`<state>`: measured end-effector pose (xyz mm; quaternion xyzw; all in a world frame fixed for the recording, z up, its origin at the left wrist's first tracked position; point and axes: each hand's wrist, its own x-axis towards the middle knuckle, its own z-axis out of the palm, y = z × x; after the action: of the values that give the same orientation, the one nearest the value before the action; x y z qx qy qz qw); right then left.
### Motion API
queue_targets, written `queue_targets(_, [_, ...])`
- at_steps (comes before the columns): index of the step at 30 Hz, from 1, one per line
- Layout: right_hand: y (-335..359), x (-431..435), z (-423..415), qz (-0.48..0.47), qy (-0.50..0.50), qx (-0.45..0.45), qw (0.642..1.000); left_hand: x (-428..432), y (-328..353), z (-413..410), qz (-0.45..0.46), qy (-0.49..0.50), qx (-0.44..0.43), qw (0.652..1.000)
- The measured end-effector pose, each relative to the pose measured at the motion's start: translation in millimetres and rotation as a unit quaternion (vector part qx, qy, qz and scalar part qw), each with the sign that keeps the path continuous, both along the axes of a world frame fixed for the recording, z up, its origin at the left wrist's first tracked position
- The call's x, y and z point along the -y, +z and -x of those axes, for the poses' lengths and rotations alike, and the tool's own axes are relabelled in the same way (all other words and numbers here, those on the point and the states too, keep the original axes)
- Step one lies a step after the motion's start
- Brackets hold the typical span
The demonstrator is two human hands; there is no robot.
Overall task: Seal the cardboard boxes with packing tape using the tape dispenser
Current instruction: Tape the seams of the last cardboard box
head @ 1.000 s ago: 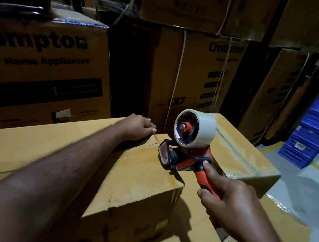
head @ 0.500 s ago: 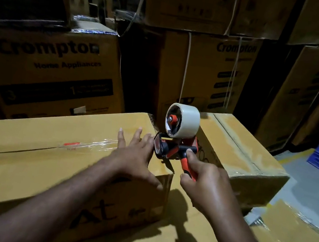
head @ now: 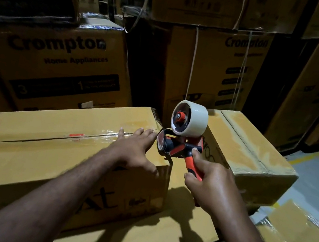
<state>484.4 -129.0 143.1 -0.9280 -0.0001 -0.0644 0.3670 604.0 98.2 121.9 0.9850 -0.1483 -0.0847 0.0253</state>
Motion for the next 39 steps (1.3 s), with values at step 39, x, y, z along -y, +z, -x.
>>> queue_targets(39, [-95,1,98,0.014,0.033,0.189,0.981,0,10,2,0.025,-0.099,-0.007,0.995])
